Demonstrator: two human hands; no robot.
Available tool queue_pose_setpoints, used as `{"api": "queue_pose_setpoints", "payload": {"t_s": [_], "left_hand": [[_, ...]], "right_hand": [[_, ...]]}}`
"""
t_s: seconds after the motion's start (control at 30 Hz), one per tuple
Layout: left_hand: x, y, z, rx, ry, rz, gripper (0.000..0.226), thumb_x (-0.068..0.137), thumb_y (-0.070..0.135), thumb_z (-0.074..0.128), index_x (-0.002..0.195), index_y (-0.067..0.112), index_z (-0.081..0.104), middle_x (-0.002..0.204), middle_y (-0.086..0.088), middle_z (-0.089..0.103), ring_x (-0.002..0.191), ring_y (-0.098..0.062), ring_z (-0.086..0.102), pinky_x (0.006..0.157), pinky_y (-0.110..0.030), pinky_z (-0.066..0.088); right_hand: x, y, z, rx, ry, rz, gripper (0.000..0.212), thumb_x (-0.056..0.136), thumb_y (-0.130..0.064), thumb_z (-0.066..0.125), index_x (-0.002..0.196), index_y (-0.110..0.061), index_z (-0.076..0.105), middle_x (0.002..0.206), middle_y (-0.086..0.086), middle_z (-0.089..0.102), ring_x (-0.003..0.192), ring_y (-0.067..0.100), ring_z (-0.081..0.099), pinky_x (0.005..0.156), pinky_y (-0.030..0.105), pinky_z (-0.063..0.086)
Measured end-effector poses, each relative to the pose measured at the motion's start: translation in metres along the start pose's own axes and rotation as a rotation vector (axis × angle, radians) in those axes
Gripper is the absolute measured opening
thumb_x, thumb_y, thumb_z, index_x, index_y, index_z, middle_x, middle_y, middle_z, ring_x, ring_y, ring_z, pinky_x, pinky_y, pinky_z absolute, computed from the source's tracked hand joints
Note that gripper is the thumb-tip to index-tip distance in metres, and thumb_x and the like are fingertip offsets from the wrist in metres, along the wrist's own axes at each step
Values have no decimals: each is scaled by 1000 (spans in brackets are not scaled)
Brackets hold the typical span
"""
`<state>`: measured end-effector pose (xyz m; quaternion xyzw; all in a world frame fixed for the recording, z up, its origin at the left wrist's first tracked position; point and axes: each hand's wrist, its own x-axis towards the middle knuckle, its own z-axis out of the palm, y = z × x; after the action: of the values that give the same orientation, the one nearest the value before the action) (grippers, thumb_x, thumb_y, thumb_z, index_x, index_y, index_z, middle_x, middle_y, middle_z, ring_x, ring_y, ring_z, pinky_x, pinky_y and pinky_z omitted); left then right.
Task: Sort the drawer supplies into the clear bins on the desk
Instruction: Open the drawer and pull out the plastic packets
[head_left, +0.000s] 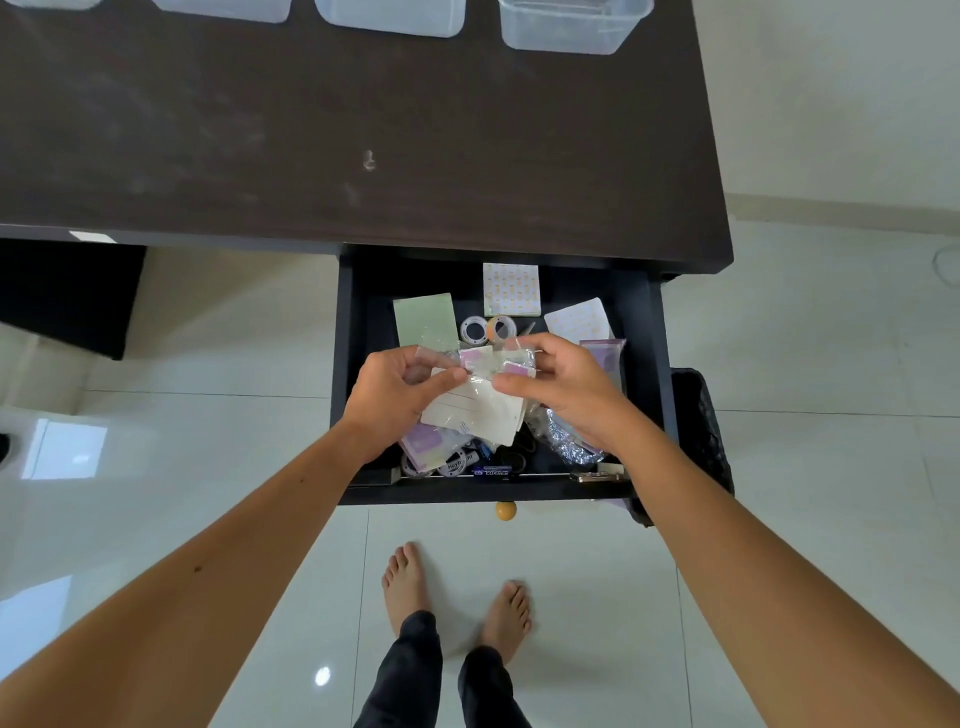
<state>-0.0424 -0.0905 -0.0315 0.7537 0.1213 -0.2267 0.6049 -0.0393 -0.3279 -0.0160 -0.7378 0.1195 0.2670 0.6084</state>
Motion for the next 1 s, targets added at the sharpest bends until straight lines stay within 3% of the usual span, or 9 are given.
{"api": "queue_pose_setpoints", "payload": {"t_s": [0.13, 0.27, 0.4, 0.6, 0.7, 0.77, 0.83, 0.9, 1.0], "left_hand": [[-1, 0, 2, -25, -13, -17, 16, 89, 26, 83, 102, 18, 78, 94, 2, 84, 94, -19, 81, 86, -43, 65], [-1, 5, -1, -62, -134, -41, 25, 88, 17, 83, 112, 15, 79, 96, -3, 84, 93, -18, 81, 83, -34, 65], [1, 7, -3, -43, -186, -47, 16, 86, 11, 84, 102, 12, 81, 95, -2, 84, 91, -13, 80, 77, -19, 61], [4, 1, 0, -33, -66, -29, 13, 86, 14, 86, 97, 9, 82, 95, -5, 84, 91, -20, 80, 84, -30, 63], [6, -3, -2, -43, 2, -15, 14, 86, 15, 85, 97, 8, 81, 97, -2, 83, 89, -16, 79, 83, -26, 62], [7, -6, -4, -61, 36, -22, 17, 87, 17, 85, 97, 6, 80, 98, 1, 83, 91, -15, 79, 86, -30, 62], [8, -8, -4, -104, 45, -30, 13, 88, 16, 83, 95, 6, 78, 96, 5, 84, 92, -15, 79, 90, -35, 61], [9, -9, -3, -129, 55, -30, 7, 90, 16, 81, 92, 11, 77, 97, 6, 84, 94, -16, 79, 91, -37, 61], [10, -12, -2, -137, 98, -33, 4, 93, 18, 79, 92, 16, 76, 99, 4, 83, 92, -18, 76, 91, -39, 62]], "right_hand": [[3, 0, 3, -22, 49, -36, 46, 81, -11, 90, 122, -16, 70, 111, 1, 82, 102, 19, 79, 100, 48, 61], [5, -2, 2, -94, 41, -23, 53, 81, -12, 91, 129, -16, 68, 113, -2, 81, 105, 15, 78, 101, 48, 61], [4, -4, 0, -150, 7, -30, 49, 83, -13, 90, 126, -22, 69, 112, -3, 81, 105, 10, 77, 101, 45, 61], [-3, -17, -16, -291, 97, -104, 44, 86, -37, 86, 125, -24, 72, 114, -12, 74, 104, 4, 71, 93, 22, 59], [-2, -12, -42, -517, 252, -189, 24, 97, -22, 76, 120, -23, 75, 115, -15, 69, 108, 8, 67, 98, 27, 55], [3, -4, -57, -718, 291, -239, 27, 97, -5, 70, 121, -19, 74, 126, -6, 66, 120, 20, 60, 106, 35, 51], [6, -1, -64, -909, 225, -208, 38, 98, 3, 62, 130, -15, 70, 136, 0, 62, 129, 24, 50, 107, 33, 44], [9, 0, -65, -1047, 147, -135, 44, 98, 5, 59, 137, -14, 66, 137, 2, 62, 129, 23, 48, 104, 34, 43], [11, 1, -64, -1133, 127, -127, 35, 98, 2, 62, 126, -15, 73, 120, 3, 68, 111, 16, 48, 88, 30, 43]]}}
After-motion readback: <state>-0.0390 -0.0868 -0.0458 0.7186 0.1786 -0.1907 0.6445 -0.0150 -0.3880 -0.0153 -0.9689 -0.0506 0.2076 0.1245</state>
